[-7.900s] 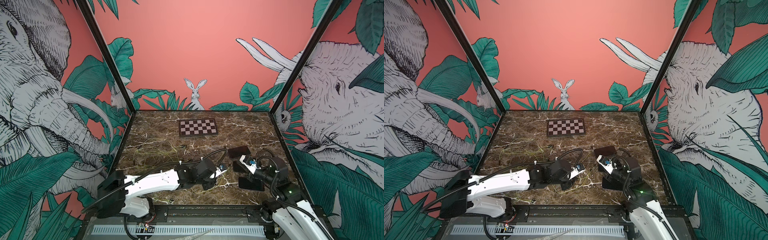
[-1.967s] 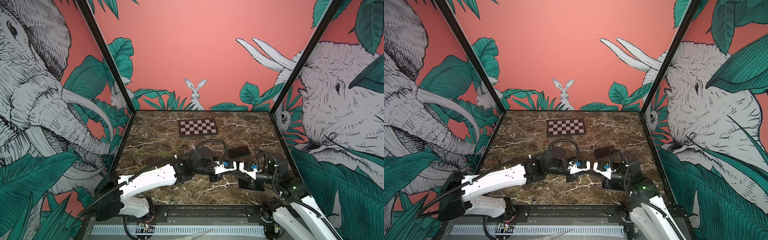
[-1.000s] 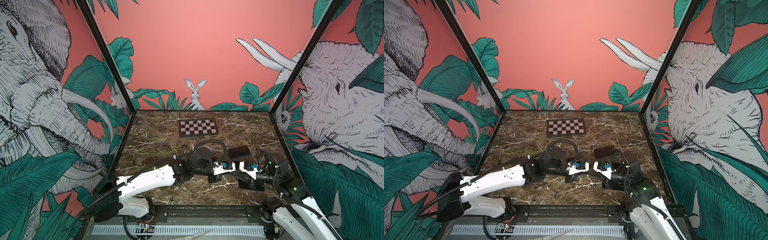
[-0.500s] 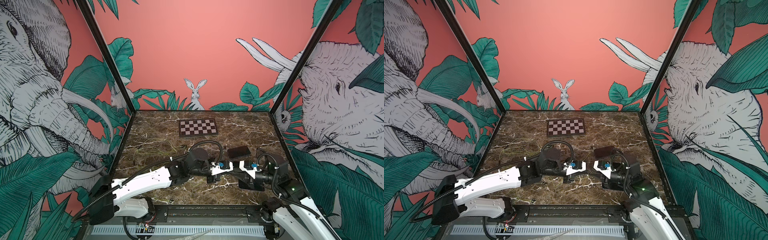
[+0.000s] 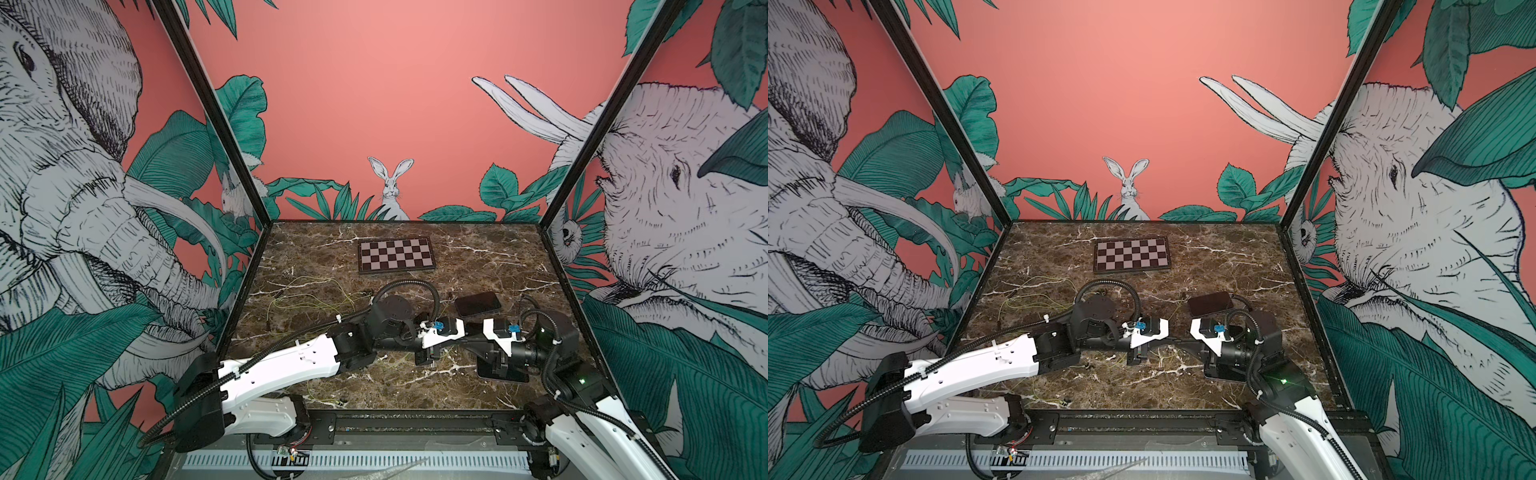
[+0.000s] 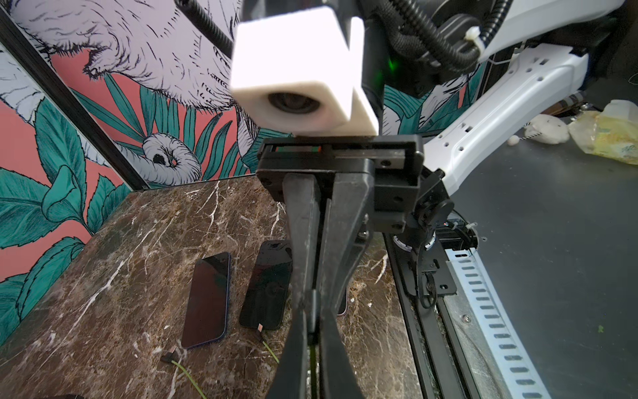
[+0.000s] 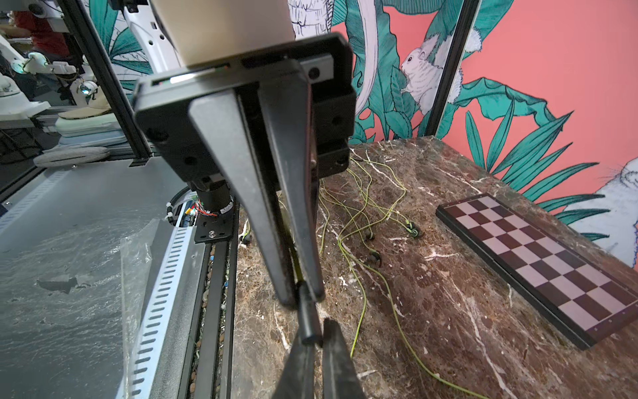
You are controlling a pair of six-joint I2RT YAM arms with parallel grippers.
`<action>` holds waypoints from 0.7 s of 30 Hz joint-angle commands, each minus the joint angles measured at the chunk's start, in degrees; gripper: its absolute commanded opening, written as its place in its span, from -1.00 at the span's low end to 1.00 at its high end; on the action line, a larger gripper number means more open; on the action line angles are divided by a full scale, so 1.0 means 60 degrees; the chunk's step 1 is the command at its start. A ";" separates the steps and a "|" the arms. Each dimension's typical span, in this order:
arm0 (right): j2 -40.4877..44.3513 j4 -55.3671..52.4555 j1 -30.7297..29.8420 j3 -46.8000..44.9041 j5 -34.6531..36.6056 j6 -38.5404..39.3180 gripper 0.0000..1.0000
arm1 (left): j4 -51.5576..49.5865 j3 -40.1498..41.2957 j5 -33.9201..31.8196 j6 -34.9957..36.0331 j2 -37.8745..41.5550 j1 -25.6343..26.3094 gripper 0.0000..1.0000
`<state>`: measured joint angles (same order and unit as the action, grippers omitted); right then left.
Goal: Plug wired earphones into phones
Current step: Pick up the wired earphone from the center of the board.
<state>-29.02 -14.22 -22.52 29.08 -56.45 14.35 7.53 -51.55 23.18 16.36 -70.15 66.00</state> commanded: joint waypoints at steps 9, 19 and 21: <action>0.0282 0.0702 -0.0039 0.0001 -0.0181 0.0144 -1.00 | -0.0037 0.0228 0.0089 0.0097 0.0266 0.0049 -1.00; -0.0349 -0.2851 -0.0047 0.1157 0.0887 0.3002 -1.00 | -0.1565 -0.0247 -0.0110 0.0766 0.0319 0.0045 -0.26; -0.0569 -0.3107 -0.0040 0.1327 0.0930 0.3219 -1.00 | -0.1609 -0.0327 -0.0002 0.0778 0.0256 0.0038 -0.25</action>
<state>-31.20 -28.03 -22.59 35.00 -51.83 27.88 0.60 -51.66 22.48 19.14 -69.34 66.08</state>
